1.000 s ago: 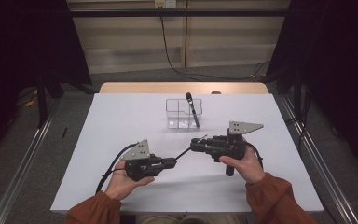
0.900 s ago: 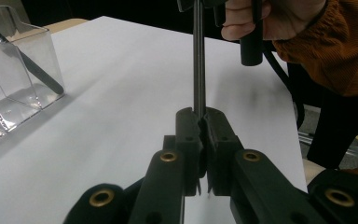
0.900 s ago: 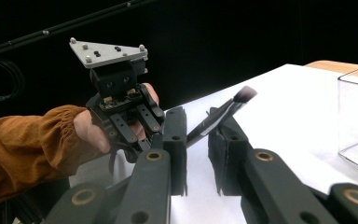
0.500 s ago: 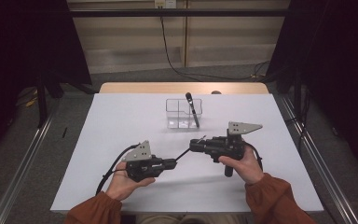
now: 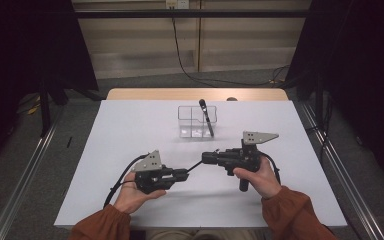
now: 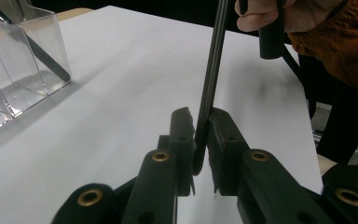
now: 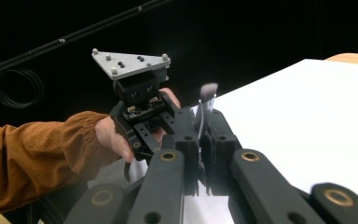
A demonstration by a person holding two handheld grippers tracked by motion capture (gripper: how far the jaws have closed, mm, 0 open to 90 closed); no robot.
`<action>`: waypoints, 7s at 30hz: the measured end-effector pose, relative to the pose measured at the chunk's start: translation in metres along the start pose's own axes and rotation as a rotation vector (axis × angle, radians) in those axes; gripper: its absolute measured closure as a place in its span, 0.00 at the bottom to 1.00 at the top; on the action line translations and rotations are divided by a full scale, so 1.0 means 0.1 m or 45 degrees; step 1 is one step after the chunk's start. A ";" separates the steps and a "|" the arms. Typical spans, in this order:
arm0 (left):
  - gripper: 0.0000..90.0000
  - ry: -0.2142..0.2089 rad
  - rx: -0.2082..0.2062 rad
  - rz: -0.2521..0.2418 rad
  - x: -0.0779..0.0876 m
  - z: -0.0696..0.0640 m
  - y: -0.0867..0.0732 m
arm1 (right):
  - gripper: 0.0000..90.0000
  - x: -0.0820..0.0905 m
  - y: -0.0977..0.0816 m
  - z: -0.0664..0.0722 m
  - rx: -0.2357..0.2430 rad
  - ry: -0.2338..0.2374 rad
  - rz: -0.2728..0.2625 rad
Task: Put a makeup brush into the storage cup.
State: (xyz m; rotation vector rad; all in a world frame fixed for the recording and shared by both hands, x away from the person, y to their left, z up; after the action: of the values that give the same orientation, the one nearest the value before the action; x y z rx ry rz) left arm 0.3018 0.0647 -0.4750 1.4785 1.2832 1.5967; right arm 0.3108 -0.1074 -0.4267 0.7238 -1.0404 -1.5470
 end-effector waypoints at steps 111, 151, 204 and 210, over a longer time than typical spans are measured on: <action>0.04 0.666 0.111 -0.219 1.28 0.25 -0.27 | 0.95 0.43 0.97 -0.64 0.098 -0.473 0.257; 0.05 0.627 0.095 -0.160 1.21 0.19 -0.28 | 0.95 0.09 1.25 -1.28 0.070 -0.705 0.435; 0.06 0.628 0.108 -0.166 1.21 0.22 -0.29 | 0.94 -0.06 0.75 -1.57 -0.034 -0.694 0.457; 0.06 0.632 0.102 -0.163 1.22 0.24 -0.30 | 0.72 0.00 0.67 -1.60 -0.058 -0.715 0.427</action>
State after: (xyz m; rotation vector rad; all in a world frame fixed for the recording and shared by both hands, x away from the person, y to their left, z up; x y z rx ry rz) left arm 0.2957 0.1910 -0.4585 1.0476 1.6896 1.9134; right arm 0.4793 -0.1480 -0.4353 0.0596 -1.4451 -1.4990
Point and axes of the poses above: each handheld gripper's, and its own axes: x roughly backward along the jaws, y roughly out of its top, z roughly to its left, the point moved 7 cm from there along -x, roughly forward along the jaws, and after that the axes turned 3 degrees about -x, right-handed, at the moved point
